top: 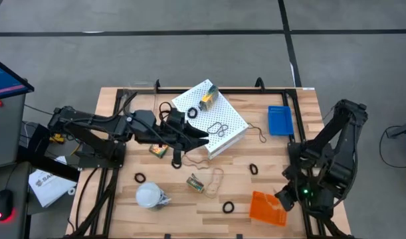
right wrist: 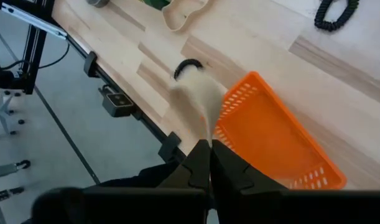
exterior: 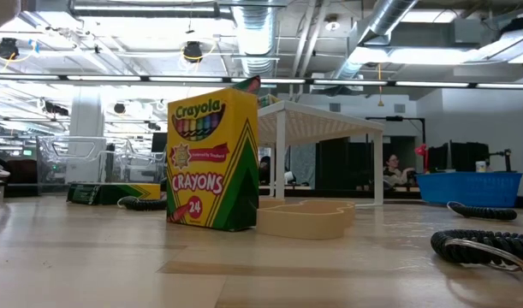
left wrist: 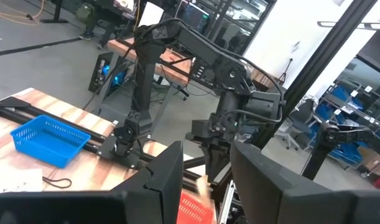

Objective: Pick & Place Office Desk Supplies
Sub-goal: Put the brown rubber band into the orange bin

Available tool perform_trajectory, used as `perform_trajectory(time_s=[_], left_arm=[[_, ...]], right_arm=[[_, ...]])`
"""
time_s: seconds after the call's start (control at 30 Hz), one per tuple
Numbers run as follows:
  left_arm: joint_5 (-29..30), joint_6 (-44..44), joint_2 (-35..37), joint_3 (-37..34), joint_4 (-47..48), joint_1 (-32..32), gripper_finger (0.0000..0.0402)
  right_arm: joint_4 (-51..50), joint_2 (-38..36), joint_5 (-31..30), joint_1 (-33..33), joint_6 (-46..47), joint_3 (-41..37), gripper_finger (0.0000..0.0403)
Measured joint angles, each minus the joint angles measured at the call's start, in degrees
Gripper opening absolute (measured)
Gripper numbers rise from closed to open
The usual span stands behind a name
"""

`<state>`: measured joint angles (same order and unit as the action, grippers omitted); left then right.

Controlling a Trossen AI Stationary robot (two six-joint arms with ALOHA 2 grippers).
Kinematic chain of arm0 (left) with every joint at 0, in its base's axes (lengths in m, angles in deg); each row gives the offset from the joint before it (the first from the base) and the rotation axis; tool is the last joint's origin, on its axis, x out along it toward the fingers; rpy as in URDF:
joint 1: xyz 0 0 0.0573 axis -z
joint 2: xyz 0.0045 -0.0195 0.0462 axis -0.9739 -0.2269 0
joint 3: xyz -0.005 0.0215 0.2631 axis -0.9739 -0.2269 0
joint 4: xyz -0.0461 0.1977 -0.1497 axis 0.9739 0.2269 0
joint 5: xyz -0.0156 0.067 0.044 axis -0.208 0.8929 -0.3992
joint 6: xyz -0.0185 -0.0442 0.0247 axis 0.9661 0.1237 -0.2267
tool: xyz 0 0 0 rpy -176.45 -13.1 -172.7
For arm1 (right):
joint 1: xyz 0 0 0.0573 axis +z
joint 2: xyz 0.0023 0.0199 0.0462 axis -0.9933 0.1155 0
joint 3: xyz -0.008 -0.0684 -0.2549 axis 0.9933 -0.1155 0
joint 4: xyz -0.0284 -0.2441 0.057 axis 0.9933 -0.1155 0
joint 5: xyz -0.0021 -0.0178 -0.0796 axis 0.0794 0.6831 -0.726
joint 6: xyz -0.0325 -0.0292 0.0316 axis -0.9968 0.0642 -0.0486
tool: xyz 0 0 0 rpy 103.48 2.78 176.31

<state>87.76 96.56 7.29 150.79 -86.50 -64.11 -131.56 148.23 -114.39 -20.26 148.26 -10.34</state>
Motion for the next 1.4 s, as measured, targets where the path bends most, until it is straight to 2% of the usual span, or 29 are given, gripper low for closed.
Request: perform_trajectory(time_s=[0.53,1.03,1.4], left_arm=[[-0.16,1.73,-0.02,0.0,-0.02,0.0,0.0127],[-0.24,3.2,-0.04,0.0,-0.07,0.0,0.0127],[-0.19,3.31,-0.04,0.0,-0.09,0.0,0.0127]], right_arm=[[-0.25,4.86,-0.2,2.61,0.01,-0.52,0.0],[8.85,5.8,-0.13,5.23,-0.05,-9.9,0.0],[19.11,5.99,-0.19,6.6,-4.14,-15.98,0.0005]])
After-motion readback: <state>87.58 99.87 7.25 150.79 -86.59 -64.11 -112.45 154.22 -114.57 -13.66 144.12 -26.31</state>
